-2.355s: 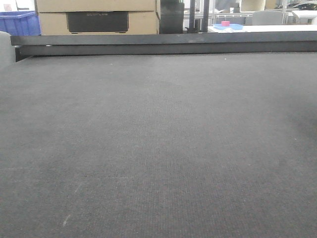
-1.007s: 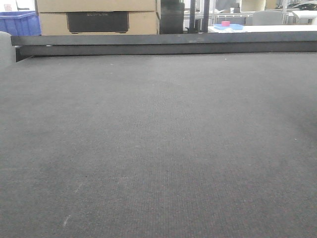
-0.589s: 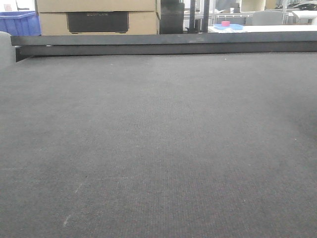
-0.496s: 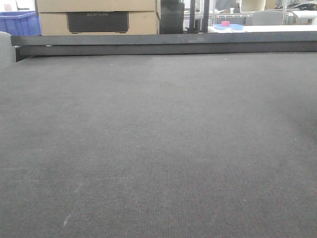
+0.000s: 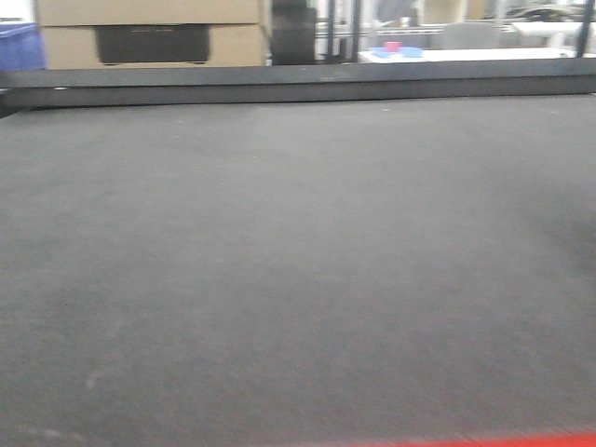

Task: Place valve from conveyor to right shelf box
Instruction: 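Drive the base to the shelf rack while holding both valves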

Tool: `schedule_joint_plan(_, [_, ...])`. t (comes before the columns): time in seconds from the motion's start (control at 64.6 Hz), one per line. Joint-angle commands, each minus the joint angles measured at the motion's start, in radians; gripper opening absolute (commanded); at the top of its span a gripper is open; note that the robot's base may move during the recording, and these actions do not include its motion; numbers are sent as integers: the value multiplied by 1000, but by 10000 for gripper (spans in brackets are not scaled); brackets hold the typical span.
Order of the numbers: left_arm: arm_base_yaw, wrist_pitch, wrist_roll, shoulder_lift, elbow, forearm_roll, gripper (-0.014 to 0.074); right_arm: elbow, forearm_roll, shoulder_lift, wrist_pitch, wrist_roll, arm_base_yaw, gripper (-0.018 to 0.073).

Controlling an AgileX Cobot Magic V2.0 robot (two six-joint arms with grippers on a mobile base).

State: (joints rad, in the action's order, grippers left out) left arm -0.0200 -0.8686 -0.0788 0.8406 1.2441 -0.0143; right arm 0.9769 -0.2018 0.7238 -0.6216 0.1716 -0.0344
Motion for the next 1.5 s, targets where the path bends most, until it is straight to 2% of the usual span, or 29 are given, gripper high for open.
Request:
schedule_joint_plan(0.0, [-3,56,4,-9,4,7,-111,9,4,-9,78,4,2,-153])
schedule_joint_plan(1.487, [-3,72,4,-22,6,7,-111,9,4,-9,78,4,2,-153])
